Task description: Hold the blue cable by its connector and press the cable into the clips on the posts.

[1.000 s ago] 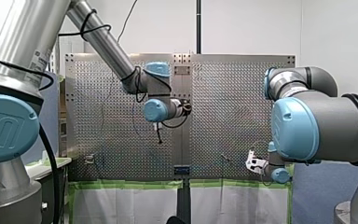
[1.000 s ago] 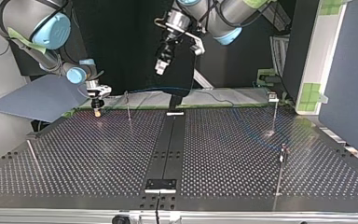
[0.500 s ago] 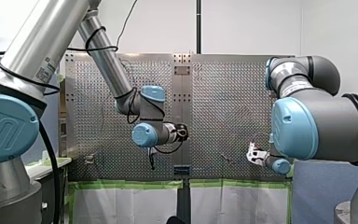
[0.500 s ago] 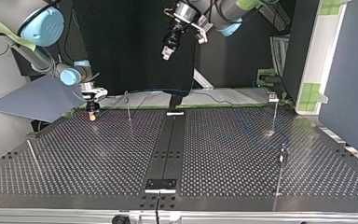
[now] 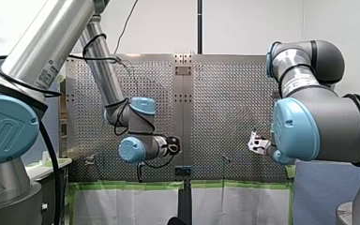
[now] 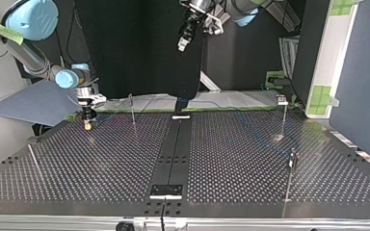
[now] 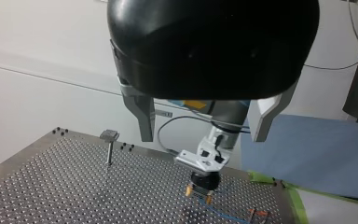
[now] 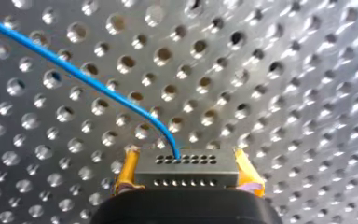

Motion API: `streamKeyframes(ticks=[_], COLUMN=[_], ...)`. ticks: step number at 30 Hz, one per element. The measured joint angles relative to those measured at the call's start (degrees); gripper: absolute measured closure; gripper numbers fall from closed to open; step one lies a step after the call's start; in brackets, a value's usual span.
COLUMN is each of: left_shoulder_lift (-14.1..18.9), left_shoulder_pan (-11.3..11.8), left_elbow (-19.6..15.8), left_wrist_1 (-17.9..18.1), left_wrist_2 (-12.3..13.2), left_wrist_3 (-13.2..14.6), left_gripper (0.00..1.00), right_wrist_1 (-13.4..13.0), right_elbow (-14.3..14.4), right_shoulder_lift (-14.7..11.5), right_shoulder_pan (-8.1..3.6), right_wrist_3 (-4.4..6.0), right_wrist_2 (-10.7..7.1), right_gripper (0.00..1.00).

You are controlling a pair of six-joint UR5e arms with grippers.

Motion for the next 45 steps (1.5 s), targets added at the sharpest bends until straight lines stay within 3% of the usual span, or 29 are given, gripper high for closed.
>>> streamKeyframes(ticks=[7,10,45], left_shoulder_lift=[0.01,0.02,0.03], left_shoulder_pan=[0.02,0.07,0.1], left_elbow=[-3.24,-3.6,-3.72], left_wrist_1=[2.77,3.03,3.12], left_wrist_2=[1.48,1.6,1.65], left_wrist_3=[0.87,1.07,1.15], left_gripper=[0.02,0.02,0.02], right_wrist_1=[2.38,2.93,3.16], right_elbow=[3.14,3.9,4.24], right_shoulder_lift=[-3.14,-3.9,-4.23], right_shoulder_pan=[0.33,0.45,0.51], right_wrist_3=[-1.86,-2.17,-2.28], right_wrist_2=[-0.1,-0.13,-0.14], right_gripper=[1.0,1.0,1.0])
